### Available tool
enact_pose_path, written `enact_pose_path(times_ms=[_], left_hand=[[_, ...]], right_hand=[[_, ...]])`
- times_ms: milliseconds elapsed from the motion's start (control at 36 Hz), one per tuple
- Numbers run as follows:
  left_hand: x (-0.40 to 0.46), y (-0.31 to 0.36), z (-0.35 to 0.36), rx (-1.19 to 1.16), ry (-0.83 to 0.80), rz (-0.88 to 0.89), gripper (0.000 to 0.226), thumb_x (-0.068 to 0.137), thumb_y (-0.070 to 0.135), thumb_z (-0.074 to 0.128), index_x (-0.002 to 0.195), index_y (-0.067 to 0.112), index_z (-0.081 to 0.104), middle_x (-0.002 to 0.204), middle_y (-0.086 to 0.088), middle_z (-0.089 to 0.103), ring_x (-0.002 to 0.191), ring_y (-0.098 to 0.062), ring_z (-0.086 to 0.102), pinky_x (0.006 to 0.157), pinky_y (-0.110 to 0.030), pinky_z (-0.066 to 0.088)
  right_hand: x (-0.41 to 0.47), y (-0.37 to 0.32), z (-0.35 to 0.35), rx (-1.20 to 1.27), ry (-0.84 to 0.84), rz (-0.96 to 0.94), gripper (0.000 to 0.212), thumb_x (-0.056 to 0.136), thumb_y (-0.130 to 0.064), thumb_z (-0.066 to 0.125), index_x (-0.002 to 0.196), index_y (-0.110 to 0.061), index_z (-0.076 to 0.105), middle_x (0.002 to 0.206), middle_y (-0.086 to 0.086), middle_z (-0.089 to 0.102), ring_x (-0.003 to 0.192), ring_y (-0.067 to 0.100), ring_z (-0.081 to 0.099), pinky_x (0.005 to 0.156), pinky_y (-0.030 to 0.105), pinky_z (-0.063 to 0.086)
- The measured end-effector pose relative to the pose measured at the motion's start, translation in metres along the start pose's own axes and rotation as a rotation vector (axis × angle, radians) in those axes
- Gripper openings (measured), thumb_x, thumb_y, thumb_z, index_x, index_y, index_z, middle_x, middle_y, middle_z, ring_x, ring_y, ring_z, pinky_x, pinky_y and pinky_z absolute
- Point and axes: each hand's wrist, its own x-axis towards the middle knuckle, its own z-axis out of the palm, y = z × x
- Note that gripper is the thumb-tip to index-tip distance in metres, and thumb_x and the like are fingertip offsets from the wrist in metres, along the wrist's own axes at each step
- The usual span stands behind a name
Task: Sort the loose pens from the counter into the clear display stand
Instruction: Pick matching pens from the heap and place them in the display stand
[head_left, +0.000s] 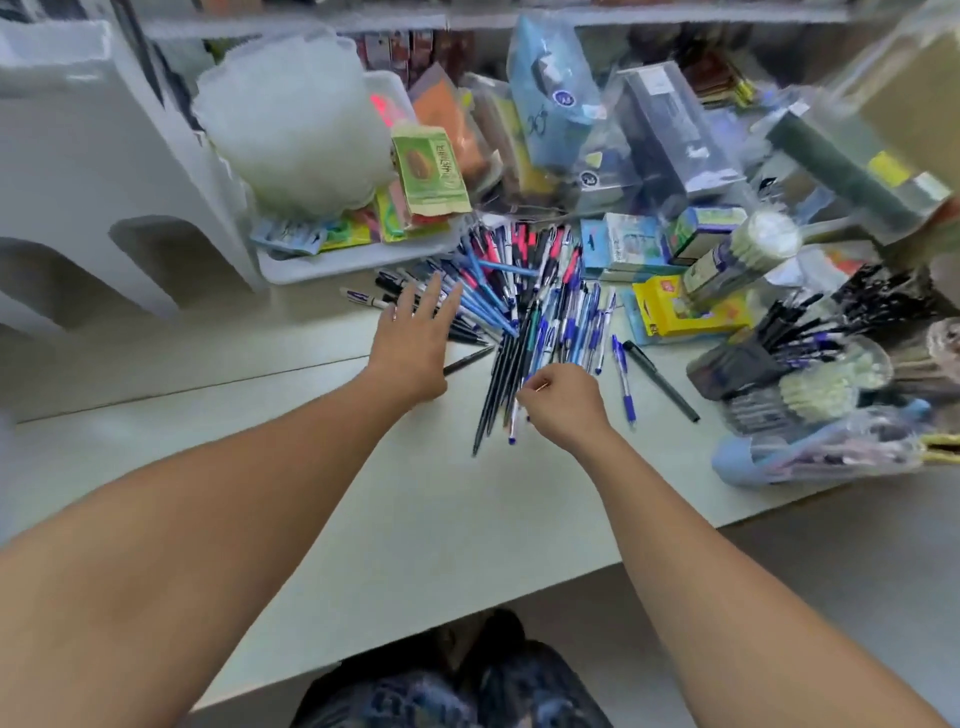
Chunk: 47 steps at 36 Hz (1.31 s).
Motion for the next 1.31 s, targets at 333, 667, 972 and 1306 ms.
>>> enact_pose_path(times_ms=[333, 667, 972, 1306], left_hand=[[0.046, 0.010, 0.022, 0.095, 0.068, -0.043, 0.072, 0.086, 0.006, 0.062, 0.149, 0.020, 0.030, 0.152, -0.007, 0.034, 0.138, -0.033, 0.034, 0.112, -0.044, 0.034], [0.001, 0.023, 0.031, 0.227, 0.098, -0.205, 0.052, 0.088, 0.003, 0.056, 0.135, 0.015, 0.037, 0.129, -0.009, 0.045, 0.114, -0.031, 0.048, 0.092, -0.042, 0.040], [-0.023, 0.009, 0.041, 0.242, 0.139, -0.267, 0.021, 0.095, 0.005, 0.050, 0.114, 0.013, 0.048, 0.114, -0.009, 0.055, 0.104, -0.030, 0.050, 0.083, -0.038, 0.036], [-0.061, 0.008, -0.008, -0.719, 0.345, -0.512, 0.010, 0.104, 0.022, 0.048, 0.100, 0.013, 0.049, 0.092, -0.004, 0.063, 0.083, -0.027, 0.054, 0.081, -0.039, 0.042]], right_hand=[[0.059, 0.010, -0.012, 0.032, -0.155, -0.218, 0.012, 0.094, -0.017, 0.063, 0.088, -0.016, 0.072, 0.069, -0.005, 0.066, 0.053, 0.005, 0.059, 0.055, 0.020, 0.042], [0.063, 0.016, -0.018, 0.036, -0.281, -0.309, 0.010, 0.094, -0.013, 0.062, 0.089, -0.013, 0.071, 0.068, -0.001, 0.067, 0.052, 0.003, 0.059, 0.049, 0.015, 0.043], [0.019, 0.025, 0.040, -0.301, -0.448, -0.419, 0.029, 0.078, -0.037, 0.079, 0.065, -0.021, 0.060, 0.077, 0.000, 0.069, 0.077, 0.019, 0.065, 0.064, 0.029, 0.049], [0.029, 0.001, 0.042, -0.089, -0.178, -0.347, 0.033, 0.091, -0.027, 0.068, 0.062, -0.014, 0.059, 0.061, 0.002, 0.064, 0.061, 0.019, 0.061, 0.062, 0.027, 0.045]])
